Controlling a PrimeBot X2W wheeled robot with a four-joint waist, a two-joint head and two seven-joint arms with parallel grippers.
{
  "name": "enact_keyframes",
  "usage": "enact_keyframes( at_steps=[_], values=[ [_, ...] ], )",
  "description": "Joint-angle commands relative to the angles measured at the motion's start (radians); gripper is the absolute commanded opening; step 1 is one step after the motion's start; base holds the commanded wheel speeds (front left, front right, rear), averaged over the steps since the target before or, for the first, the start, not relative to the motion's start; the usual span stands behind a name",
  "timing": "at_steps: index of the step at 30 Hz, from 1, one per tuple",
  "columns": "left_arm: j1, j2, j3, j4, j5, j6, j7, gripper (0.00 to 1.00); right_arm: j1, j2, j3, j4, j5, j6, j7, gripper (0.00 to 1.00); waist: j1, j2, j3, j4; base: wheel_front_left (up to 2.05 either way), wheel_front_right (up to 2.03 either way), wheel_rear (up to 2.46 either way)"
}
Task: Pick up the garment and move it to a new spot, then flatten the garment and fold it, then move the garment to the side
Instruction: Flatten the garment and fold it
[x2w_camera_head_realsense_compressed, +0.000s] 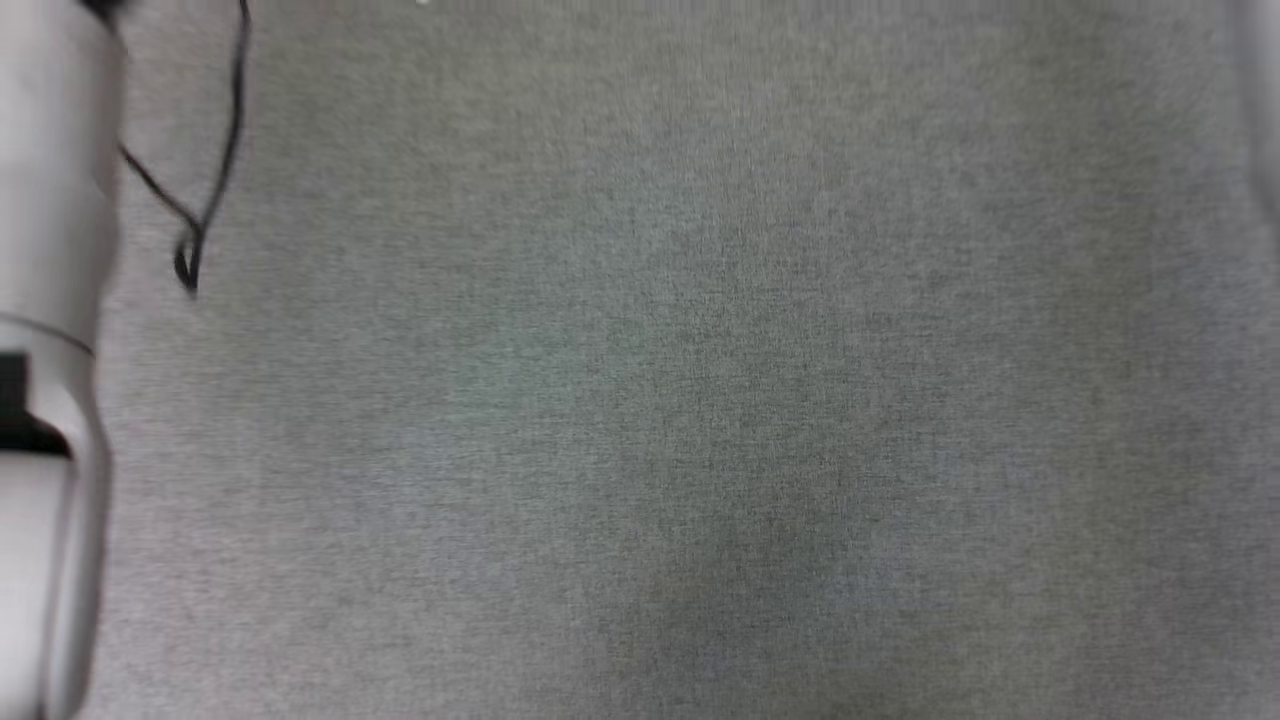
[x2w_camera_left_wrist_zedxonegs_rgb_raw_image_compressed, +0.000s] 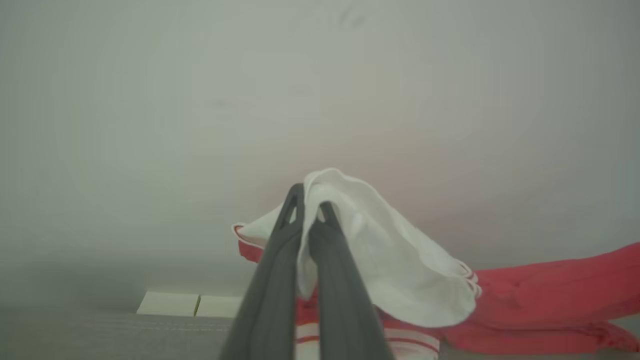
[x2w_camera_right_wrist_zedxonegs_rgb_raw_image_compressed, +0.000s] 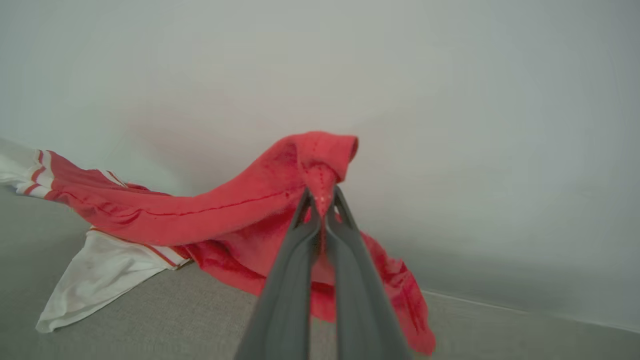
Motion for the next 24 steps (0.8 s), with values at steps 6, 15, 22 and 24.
enact_keyframes(
  at_steps=[6, 15, 22, 24],
  values=[
    [0.199, -0.021, -0.008, 0.012, -0.059, -0.007, -0.004, 0.0, 0.187, -0.038, 0.09, -0.012, 0.072, 0.0, -0.032, 0.0, -0.0001, 0.0, -0.162, 0.037, 0.0, 0.0, 0.0],
    [0.634, -0.015, -0.046, -0.092, -0.119, -0.008, -0.027, 0.0, 0.599, -0.134, 0.23, -0.125, 0.207, 0.0, -0.042, 0.0, -0.0001, 0.0, -0.398, 0.06, 0.0, 0.0, 0.0],
    [0.977, 0.037, -0.017, -0.23, -0.142, 0.029, -0.032, 0.0, 0.921, -0.195, 0.24, -0.236, 0.287, 0.0, -0.031, 0.0, -0.0001, 0.0, -0.554, 0.054, 0.0, 0.0, 0.0],
    [1.074, 0.057, -0.018, -0.286, -0.146, 0.06, -0.018, 0.0, 1.007, -0.216, 0.227, -0.269, 0.281, -0.001, -0.029, 0.0, -0.0001, 0.0, -0.589, 0.057, 0.0, 0.0, 0.0]
  ],
)
